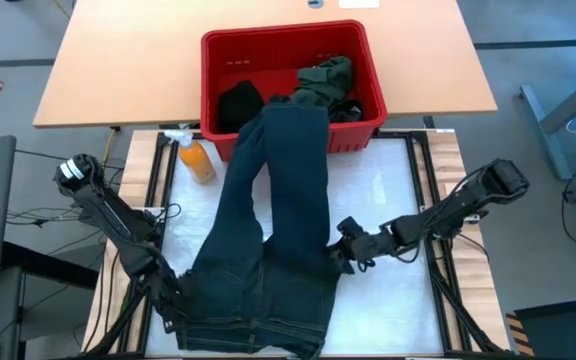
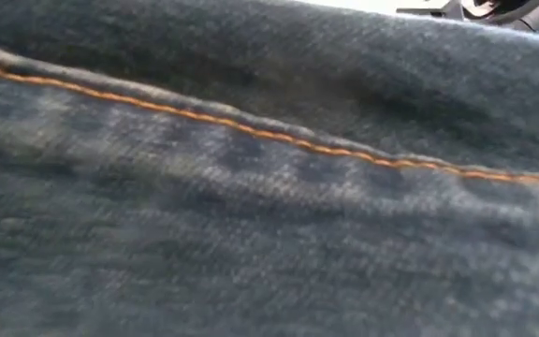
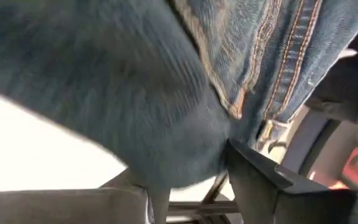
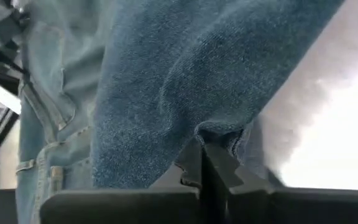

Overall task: Fold Laundry from Bin
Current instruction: Remove the dark blue pants from the red bin

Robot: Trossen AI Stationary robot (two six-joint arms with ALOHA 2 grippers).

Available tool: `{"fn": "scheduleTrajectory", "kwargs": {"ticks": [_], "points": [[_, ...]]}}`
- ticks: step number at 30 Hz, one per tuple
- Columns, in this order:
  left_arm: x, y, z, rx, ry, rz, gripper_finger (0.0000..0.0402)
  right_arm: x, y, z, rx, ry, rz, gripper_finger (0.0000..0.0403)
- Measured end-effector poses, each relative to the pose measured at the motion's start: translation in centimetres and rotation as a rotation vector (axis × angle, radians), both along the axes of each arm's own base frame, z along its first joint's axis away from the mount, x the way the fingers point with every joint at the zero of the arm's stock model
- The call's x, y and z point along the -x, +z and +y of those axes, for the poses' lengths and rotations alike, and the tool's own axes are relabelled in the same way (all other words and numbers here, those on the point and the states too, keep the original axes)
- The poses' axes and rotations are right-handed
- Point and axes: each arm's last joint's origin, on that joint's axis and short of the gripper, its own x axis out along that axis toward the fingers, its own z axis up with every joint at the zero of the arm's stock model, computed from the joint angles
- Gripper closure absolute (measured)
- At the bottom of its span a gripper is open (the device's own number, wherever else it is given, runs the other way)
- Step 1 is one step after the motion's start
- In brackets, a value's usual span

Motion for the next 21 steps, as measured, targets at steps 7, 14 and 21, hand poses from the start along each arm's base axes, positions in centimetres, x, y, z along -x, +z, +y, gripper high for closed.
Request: {"fn": "scheduleTrajectory", "kwargs": {"ticks": [7, 14, 21], "points": [[1.2, 4.4, 2.8, 0.023, 0.210, -0.293, 0.0279, -1.1, 1.2, 2.0, -0.074, 0.156, -0.115, 0.0380], [-0.5, 8.1, 4.9, -0.336, 0.476, -0.994, 0.0290, -1.9, 2.0, 1.1, -0.069, 0.137, -0.132, 0.0362], [-0.8, 6.2, 6.3, -0.260, 0.315, -0.700, 0.0298, -2.4, 1.9, -1.2, -0.039, 0.065, -0.039, 0.0375]]}}
